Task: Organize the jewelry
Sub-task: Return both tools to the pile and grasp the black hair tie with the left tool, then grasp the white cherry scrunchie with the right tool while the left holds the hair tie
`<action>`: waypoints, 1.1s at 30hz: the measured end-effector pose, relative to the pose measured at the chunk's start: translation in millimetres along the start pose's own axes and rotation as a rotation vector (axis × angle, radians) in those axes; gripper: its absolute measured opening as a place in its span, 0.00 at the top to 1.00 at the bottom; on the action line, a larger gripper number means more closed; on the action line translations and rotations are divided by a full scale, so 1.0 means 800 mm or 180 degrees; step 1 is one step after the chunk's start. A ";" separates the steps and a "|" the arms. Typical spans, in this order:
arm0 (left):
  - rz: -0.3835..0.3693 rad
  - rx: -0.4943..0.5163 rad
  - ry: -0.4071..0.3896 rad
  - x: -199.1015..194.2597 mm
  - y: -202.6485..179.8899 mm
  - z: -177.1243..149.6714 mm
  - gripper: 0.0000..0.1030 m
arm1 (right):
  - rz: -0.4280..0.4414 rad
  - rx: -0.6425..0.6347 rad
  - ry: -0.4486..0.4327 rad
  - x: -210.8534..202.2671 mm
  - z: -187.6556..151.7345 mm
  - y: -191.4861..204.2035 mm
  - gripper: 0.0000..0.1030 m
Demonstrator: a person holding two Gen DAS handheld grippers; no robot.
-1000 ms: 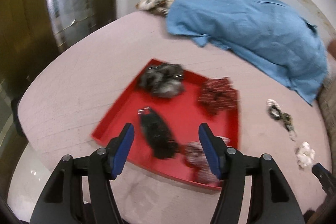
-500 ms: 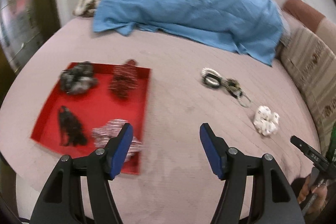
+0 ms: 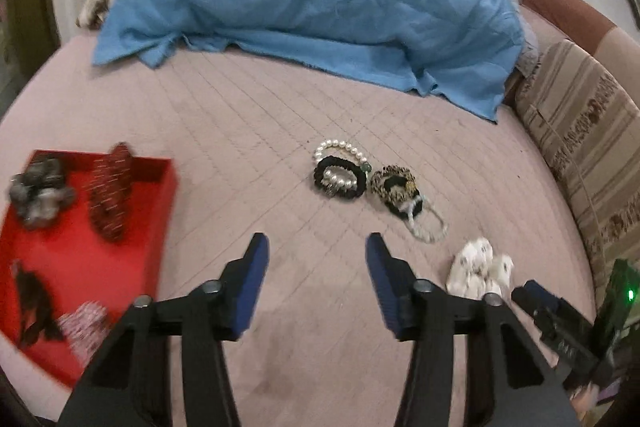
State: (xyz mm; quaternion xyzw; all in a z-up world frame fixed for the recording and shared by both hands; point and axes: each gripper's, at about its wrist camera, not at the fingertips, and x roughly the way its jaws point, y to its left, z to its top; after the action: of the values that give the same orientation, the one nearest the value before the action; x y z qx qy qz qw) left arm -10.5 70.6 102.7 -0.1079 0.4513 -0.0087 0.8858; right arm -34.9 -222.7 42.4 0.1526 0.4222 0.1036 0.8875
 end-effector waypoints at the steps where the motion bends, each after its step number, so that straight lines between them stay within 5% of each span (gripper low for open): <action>1: 0.0007 -0.0012 0.0023 0.013 0.001 0.006 0.53 | 0.0019 -0.0022 0.0001 0.007 0.004 0.002 0.34; 11: -0.0038 -0.0213 0.0237 0.143 0.015 0.057 0.54 | 0.0124 -0.0204 -0.0109 0.049 0.015 0.011 0.48; 15: -0.0086 -0.0201 0.0301 0.172 0.016 0.062 0.70 | 0.0125 -0.0234 -0.0068 0.061 0.015 0.009 0.58; 16: -0.0067 -0.0159 0.0269 0.173 0.016 0.063 0.73 | 0.0137 -0.0227 -0.0063 0.062 0.016 0.008 0.62; 18: -0.0216 -0.0183 0.0303 0.174 0.015 0.064 0.95 | 0.0163 -0.0221 -0.0044 0.065 0.017 0.006 0.73; 22: -0.0088 -0.0113 0.0294 0.163 0.009 0.055 0.95 | 0.0204 -0.0216 0.0012 0.070 0.016 0.006 0.88; 33: -0.0137 -0.0001 0.0393 0.086 0.003 -0.031 0.95 | 0.0273 -0.0166 0.0025 0.060 0.007 0.004 0.87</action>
State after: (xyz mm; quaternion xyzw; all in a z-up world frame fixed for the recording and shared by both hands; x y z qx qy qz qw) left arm 10.1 60.6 32.7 -0.1170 0.5027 -0.0342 0.8558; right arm -1.0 -205.9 12.8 0.1470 0.4159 0.1531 0.8843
